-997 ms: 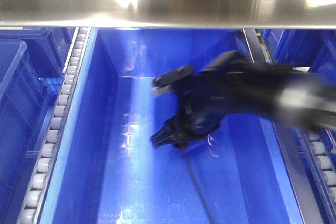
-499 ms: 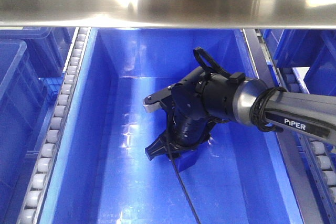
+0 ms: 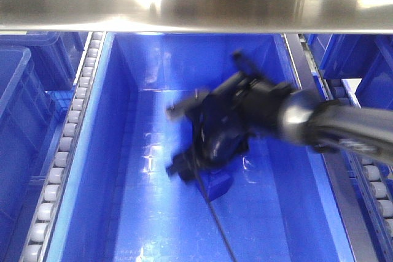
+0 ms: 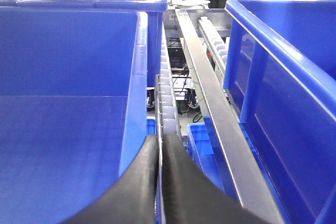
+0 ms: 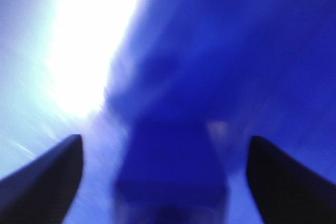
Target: Pour parts from conveyor to right shelf
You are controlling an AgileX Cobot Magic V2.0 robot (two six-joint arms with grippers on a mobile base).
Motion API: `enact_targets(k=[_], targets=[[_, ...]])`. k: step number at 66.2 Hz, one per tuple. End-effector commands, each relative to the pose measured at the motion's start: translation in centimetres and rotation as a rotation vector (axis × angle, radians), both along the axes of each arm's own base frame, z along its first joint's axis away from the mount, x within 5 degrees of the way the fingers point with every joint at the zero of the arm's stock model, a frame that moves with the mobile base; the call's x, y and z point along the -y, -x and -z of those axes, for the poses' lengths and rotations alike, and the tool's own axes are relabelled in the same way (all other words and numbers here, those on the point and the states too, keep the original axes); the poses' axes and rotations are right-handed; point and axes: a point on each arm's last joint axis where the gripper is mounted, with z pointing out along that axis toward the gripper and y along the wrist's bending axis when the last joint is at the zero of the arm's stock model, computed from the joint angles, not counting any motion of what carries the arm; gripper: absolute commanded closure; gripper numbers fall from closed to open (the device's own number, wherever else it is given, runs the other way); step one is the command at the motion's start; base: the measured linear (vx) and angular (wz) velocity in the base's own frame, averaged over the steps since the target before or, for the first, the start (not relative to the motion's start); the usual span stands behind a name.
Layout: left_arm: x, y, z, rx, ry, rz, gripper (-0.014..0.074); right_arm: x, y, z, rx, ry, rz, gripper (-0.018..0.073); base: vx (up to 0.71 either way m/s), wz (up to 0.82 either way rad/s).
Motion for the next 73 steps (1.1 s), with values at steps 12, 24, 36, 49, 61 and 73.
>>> enact_targets(k=[12,24,36,49,61,73], targets=[[0.1,-0.1,-1.3,0.081,0.018,0.008,0.0602,2.1,2.1,-7.1,0.368,-0.209,-0.043,0.0016,0.00,0.00],[0.1,-0.1,-1.3,0.081,0.018,0.008,0.0602,4.8,5.7,-8.8,0.532,-0.340,-0.081,0.0206,0.00,0.00],[0.1,-0.1,-1.3,0.081,0.018,0.008,0.0602,8.8,9.0,-9.4,0.598,-0.386,-0.043,0.0575,0.00,0.00],[0.1,-0.1,-1.3,0.081,0.018,0.008,0.0602,13.2,12.1,-9.8,0.684,-0.412,0.036,0.0568,0.00,0.00],[0.1,-0.1,-1.3,0.081,0.018,0.008,0.0602,16.6,15.1,-8.8,0.772,-0.433,0.112,0.0568,0.00,0.00],[0.1,-0.1,-1.3,0.081,0.018,0.008,0.0602,19.4,18.2,-6.6,0.828,-0.441,0.198,0.0568,0.00,0.00]])
